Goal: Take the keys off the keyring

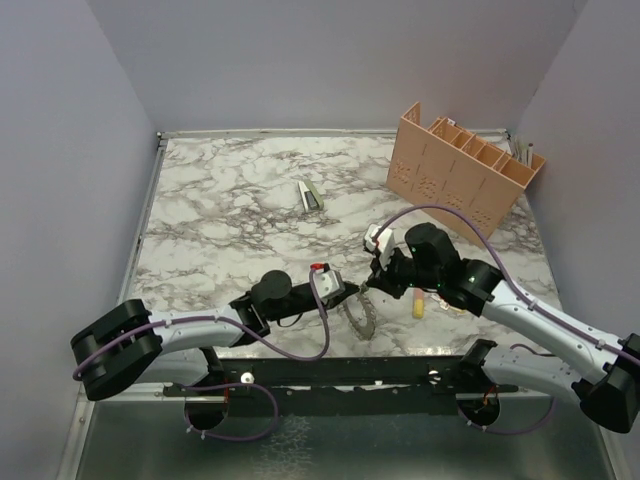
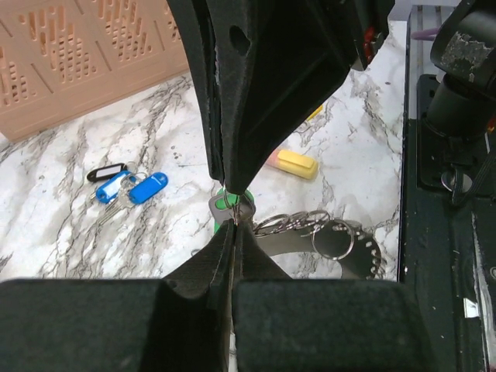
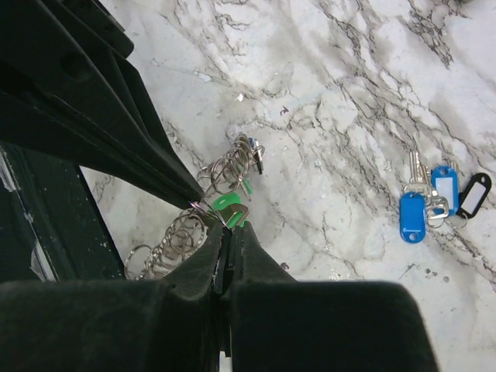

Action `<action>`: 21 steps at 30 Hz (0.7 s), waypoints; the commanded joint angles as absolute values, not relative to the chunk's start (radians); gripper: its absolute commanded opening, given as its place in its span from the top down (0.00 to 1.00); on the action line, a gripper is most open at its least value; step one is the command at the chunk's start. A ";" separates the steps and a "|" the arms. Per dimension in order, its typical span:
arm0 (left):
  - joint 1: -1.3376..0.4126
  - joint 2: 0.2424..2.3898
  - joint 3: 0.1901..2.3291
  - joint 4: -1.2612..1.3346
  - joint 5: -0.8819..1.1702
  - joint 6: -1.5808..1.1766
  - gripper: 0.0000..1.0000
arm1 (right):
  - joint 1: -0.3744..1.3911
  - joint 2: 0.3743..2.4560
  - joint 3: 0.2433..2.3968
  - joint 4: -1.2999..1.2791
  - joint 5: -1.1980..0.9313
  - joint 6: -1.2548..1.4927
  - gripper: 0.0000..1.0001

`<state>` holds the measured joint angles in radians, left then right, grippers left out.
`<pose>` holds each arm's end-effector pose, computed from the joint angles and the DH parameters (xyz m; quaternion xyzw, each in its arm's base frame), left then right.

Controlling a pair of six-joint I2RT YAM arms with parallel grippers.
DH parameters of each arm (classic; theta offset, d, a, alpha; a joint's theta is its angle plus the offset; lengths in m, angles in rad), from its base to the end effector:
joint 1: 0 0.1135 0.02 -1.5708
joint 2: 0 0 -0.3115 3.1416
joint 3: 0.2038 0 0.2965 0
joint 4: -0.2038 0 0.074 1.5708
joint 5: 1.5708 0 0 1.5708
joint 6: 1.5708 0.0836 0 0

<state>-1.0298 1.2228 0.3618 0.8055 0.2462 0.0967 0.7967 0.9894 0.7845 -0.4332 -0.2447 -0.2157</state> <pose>0.1388 -0.2705 0.2166 0.4563 0.5645 -0.3864 0.5690 0.1743 0.2072 0.2811 -0.4778 0.7488 0.2323 0.3963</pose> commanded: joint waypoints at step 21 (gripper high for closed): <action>-1.039 1.133 0.270 0.900 0.157 0.023 0.74 | 0.780 1.026 0.881 -0.507 -0.344 -0.287 1.00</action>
<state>-1.0317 1.1599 0.2501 0.8959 0.2024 0.0223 0.7834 1.0378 0.8070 -0.4408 -0.2817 -0.2066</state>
